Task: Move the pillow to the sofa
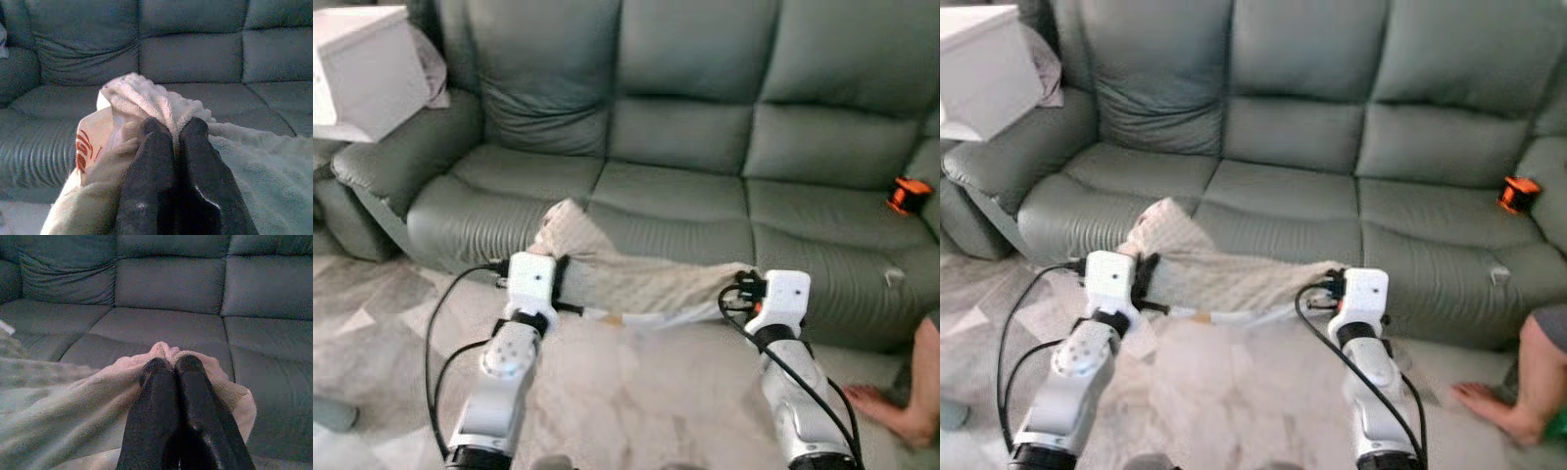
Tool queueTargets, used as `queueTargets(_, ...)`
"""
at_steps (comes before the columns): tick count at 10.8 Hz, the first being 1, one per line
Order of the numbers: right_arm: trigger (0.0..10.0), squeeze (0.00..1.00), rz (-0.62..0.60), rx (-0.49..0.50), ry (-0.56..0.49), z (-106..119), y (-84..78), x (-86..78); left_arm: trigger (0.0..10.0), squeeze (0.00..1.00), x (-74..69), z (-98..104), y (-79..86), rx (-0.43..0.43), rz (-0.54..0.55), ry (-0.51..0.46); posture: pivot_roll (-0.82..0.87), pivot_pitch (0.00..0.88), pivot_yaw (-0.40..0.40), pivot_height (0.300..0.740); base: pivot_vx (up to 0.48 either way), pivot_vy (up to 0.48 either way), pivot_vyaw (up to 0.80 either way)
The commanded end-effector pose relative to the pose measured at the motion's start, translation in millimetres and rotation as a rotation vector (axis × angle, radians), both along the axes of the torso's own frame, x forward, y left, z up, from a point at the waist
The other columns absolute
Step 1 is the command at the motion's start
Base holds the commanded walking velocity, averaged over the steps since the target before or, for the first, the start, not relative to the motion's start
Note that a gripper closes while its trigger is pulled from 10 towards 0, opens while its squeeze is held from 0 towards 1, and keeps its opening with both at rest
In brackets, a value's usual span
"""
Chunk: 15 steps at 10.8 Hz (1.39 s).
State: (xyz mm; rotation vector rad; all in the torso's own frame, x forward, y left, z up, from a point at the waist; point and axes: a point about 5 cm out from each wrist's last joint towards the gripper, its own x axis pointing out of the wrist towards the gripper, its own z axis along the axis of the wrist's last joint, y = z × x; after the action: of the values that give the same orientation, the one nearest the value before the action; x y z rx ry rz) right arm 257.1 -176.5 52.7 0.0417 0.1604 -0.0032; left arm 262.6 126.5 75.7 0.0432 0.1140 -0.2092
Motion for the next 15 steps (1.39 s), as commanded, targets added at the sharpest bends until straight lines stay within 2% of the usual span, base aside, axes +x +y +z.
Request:
queueTargets(1,10.0,0.00,0.013,0.001,-0.029,7.8,4.6,4.8,10.0,0.00,3.1,8.6,0.9,0.002,-0.010,-0.038,-0.02,0.000,-0.010,0.740,0.356,0.000,0.00)
queueTargets(15,10.0,0.00,0.025,0.009,-0.027,9.6,9.5,10.6,10.0,0.00,5.3,8.0,-8.3,-0.011,-0.039,-0.027,-0.03,0.000,-0.009,0.740,0.358,0.000,-0.04)
